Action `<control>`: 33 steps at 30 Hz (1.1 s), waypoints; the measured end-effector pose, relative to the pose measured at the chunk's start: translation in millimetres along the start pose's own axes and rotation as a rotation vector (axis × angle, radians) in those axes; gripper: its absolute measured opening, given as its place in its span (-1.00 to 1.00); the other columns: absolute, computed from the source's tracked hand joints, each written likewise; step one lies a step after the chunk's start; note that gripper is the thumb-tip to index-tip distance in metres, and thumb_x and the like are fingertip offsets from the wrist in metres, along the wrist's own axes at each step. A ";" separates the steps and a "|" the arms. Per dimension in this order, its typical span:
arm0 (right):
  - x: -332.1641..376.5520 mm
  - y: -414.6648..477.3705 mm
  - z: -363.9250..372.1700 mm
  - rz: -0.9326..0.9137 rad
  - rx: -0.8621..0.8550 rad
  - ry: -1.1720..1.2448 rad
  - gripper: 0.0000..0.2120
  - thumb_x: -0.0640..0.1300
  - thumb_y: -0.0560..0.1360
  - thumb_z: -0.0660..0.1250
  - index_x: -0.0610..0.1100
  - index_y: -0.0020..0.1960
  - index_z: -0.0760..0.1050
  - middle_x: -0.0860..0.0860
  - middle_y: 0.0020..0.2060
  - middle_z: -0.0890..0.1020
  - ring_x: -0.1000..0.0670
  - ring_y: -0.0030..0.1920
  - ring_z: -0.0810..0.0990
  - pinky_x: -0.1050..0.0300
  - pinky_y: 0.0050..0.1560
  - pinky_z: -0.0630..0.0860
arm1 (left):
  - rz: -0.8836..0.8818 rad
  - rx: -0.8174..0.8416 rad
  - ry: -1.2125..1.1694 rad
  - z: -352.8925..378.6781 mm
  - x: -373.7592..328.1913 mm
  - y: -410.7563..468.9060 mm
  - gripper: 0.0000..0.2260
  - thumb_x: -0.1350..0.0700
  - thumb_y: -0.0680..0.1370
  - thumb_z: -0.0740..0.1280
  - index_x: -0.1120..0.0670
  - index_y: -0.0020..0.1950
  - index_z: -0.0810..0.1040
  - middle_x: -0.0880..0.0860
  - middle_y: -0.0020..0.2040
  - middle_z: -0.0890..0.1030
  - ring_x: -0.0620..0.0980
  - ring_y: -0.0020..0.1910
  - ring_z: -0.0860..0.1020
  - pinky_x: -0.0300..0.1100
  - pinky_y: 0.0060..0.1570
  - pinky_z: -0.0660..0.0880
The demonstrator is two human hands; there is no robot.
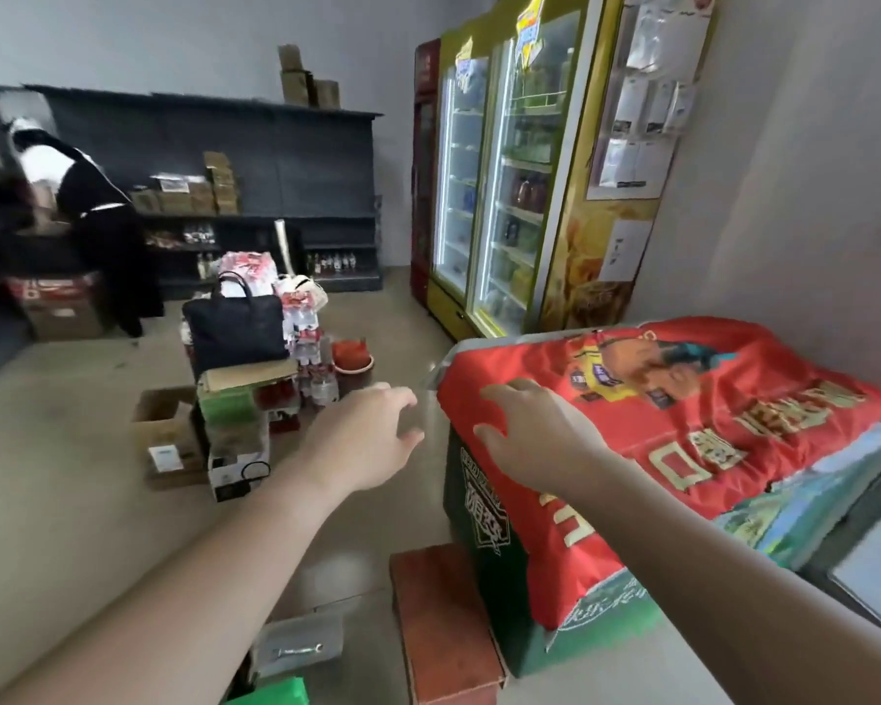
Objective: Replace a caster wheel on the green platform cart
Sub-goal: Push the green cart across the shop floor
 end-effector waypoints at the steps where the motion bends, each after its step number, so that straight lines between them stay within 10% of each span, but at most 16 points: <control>1: 0.5 16.5 8.0 -0.049 0.013 0.000 -0.58 0.07 0.58 0.24 0.04 0.43 0.41 -0.04 0.30 0.51 -0.14 0.27 0.54 -0.09 0.21 0.55 | -0.043 -0.017 -0.001 3.3 10.2 7.7 -0.58 -0.13 0.65 0.32 -0.08 0.50 0.46 -0.09 0.44 0.50 0.01 0.34 0.55 0.02 0.20 0.58; 16: 147.4 175.9 164.2 -0.724 0.370 0.063 -0.59 0.00 0.57 0.22 -0.02 0.40 0.41 -0.08 0.27 0.50 -0.18 0.24 0.52 -0.06 0.16 0.55 | -0.835 -0.036 0.062 36.0 177.9 -36.4 -0.59 -0.12 0.62 0.34 -0.08 0.46 0.48 -0.03 0.39 0.57 0.09 0.34 0.55 0.00 0.28 0.52; 33: 373.0 253.9 245.0 -0.976 0.444 0.040 -0.50 0.10 0.61 0.19 0.06 0.53 0.27 -0.03 0.43 0.41 -0.12 0.40 0.43 -0.14 0.30 0.49 | -1.097 -0.033 -0.014 18.0 384.8 -63.8 -0.58 -0.03 0.67 0.28 0.02 0.52 0.43 0.07 0.41 0.53 0.11 0.38 0.51 -0.13 0.24 0.46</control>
Point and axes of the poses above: each hand's wrist, its own y-axis towards the middle knuckle, its own z-axis out of the palm, x = y × z, the point moved 5 cm from there along y, towards the middle knuckle
